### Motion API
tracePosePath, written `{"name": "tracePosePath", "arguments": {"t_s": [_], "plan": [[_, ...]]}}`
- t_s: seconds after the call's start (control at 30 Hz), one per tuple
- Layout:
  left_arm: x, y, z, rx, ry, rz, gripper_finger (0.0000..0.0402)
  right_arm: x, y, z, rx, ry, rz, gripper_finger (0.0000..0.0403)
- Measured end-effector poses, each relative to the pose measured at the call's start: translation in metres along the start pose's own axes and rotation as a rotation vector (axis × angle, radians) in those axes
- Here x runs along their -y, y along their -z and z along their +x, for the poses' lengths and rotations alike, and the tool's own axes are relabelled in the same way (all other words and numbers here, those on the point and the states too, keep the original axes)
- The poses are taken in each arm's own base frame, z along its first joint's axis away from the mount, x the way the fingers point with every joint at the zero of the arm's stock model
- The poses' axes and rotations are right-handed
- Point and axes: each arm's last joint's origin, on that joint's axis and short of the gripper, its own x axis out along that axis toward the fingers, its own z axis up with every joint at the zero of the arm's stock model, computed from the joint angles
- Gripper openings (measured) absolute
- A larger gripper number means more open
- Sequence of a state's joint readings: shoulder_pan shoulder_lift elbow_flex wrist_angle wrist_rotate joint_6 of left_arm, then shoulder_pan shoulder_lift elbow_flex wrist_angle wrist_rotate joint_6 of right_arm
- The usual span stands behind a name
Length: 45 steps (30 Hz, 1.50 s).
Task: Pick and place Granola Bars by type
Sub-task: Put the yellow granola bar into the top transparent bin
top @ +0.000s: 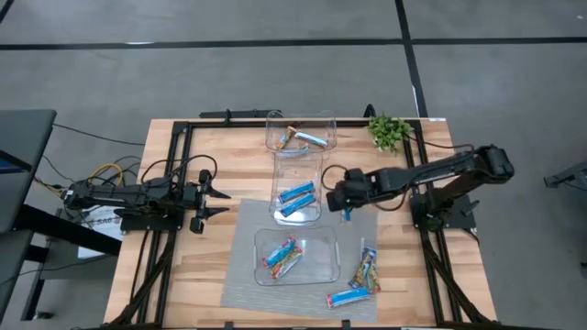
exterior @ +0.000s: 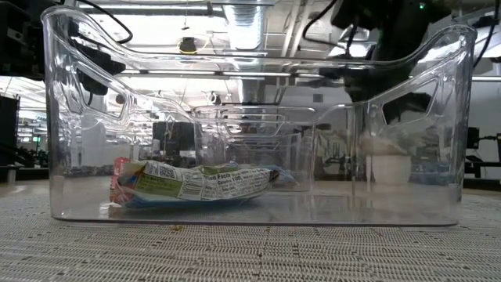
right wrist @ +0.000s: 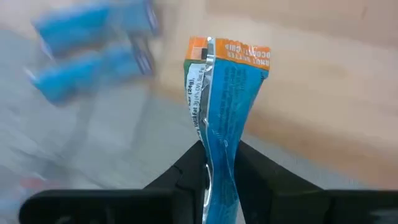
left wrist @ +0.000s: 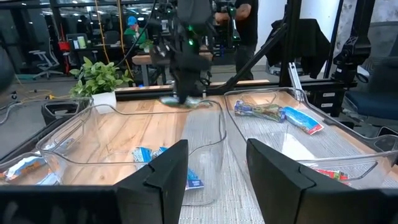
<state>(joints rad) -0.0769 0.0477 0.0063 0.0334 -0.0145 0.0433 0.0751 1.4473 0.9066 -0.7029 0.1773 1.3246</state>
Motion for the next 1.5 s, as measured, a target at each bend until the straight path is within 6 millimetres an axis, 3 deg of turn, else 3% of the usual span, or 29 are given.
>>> {"name": "tracePosePath", "arguments": {"t_s": [0.4,0.7,1.03,1.27,1.5], "plan": [[0.000,0.000,0.000,0.000,0.000,-0.001,0.0158,0.005,-0.042,-0.043,0.386,-0.059,-0.081,0.0066],[0.000,0.000,0.000,0.000,0.000,0.004,0.0158,-0.013,-0.073,-0.075,0.676,-0.131,-0.254,0.0066],[0.000,0.000,0.000,0.000,0.001,-0.001,0.0158,-0.025,-0.098,-0.103,0.856,-0.153,-0.375,0.0066],[0.000,0.000,0.000,0.000,0.001,0.000,0.0158,-0.023,-0.107,-0.106,0.879,-0.134,-0.367,0.0066],[0.000,0.000,0.000,0.000,0.001,0.000,0.0158,-0.028,-0.120,-0.087,0.837,-0.062,-0.465,0.0066]]}}
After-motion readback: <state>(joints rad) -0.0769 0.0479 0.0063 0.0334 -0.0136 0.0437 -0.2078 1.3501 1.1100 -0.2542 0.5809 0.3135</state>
